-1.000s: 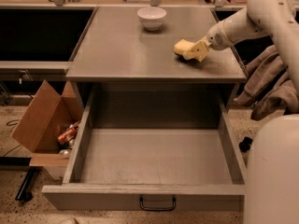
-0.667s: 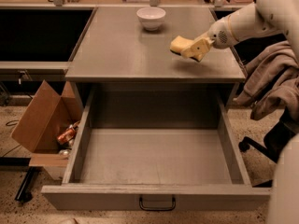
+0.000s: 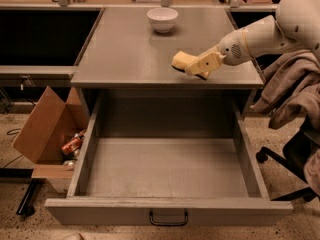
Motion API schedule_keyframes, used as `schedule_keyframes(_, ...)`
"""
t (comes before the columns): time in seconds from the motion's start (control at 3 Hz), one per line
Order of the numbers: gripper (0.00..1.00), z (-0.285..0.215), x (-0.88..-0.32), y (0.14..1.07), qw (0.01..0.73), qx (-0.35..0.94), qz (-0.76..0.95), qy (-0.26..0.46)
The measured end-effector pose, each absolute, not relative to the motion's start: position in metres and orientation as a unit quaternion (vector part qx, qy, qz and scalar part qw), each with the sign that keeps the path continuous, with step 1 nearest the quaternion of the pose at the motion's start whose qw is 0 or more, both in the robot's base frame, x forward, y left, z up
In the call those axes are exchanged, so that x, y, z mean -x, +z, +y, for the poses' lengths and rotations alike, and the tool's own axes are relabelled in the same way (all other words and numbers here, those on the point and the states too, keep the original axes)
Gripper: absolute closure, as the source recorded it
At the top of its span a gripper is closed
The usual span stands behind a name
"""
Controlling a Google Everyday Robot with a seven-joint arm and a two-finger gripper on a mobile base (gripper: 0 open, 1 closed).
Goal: Place sponge into top drawer
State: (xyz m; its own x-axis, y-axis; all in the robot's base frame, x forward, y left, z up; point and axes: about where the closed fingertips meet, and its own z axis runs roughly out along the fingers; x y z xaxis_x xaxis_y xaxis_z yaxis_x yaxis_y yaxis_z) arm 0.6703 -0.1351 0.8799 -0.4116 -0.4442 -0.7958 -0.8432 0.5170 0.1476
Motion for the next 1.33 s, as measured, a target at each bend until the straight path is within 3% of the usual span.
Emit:
schedule_keyframes(0.33, 1.0, -0.139, -0.65, 0.88, 0.362, 0.431, 0.78, 0.273)
schedule_keyframes(1.33, 1.0, -0.189, -0.582, 0.819, 0.352, 0.474, 0.791, 0.157)
